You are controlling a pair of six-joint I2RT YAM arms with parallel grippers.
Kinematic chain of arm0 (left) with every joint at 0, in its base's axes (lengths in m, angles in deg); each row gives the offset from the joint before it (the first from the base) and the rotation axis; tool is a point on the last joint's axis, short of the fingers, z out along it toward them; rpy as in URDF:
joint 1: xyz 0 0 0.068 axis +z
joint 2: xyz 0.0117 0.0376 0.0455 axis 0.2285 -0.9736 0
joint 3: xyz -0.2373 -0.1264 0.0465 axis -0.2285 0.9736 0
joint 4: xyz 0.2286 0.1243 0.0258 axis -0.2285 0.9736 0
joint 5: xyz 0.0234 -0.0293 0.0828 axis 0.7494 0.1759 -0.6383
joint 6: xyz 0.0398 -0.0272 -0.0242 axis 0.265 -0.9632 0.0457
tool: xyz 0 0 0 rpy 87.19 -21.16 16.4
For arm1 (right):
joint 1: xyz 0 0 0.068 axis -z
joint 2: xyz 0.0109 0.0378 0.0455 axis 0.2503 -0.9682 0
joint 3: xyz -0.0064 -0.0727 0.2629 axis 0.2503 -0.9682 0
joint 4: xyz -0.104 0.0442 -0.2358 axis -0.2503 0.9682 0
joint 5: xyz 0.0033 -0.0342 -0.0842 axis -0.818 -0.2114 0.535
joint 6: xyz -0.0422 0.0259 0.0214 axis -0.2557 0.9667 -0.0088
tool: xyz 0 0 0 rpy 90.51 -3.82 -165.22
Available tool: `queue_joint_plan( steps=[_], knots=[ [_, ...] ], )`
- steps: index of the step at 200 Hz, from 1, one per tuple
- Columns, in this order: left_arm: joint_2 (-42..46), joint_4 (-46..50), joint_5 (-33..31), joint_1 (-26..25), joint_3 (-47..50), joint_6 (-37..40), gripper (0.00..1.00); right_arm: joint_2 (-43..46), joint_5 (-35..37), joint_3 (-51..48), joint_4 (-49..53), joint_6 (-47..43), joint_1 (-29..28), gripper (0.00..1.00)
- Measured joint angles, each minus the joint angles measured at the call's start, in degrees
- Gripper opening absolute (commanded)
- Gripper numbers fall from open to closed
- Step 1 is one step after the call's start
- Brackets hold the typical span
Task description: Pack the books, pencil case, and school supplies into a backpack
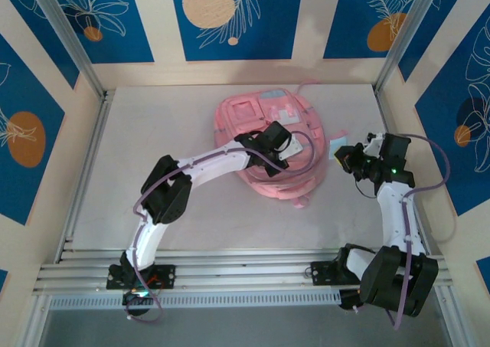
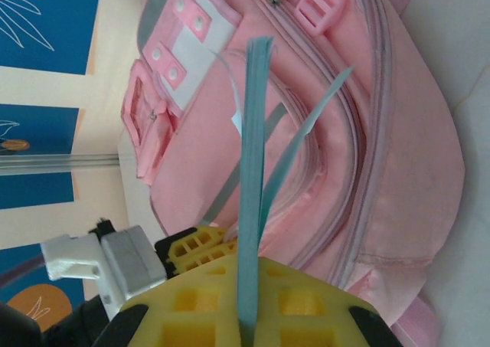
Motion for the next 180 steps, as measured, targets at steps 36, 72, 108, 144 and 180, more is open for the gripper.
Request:
queue_joint_plan(
  steps=[36, 72, 108, 144, 180],
  knots=[
    [2.73, -0.24, 6.84, 3.32, 0.00, -7.48, 0.00, 0.52, -1.29, -2.12, -0.31, 0.28, -0.02, 0.00],
    [6.36, -1.49, 13.70, 8.37, -0.11, -15.13, 0.00, 1.49, -3.08, -4.39, -3.63, 2.64, -2.99, 0.00],
    [6.54, -3.02, 18.86, 11.21, -0.22, -20.87, 0.00, -3.30, -3.76, -4.37, -10.32, 6.45, -15.02, 0.00],
    [6.54, -4.11, 21.18, 11.30, -0.33, -23.93, 0.00, -15.04, -3.96, 2.80, -14.64, 9.20, -25.40, 0.00],
    [6.56, -5.29, 21.75, 11.41, -0.33, -26.25, 0.00, -23.08, -4.11, 6.27, -22.34, 13.38, -29.88, 0.00]
  ],
)
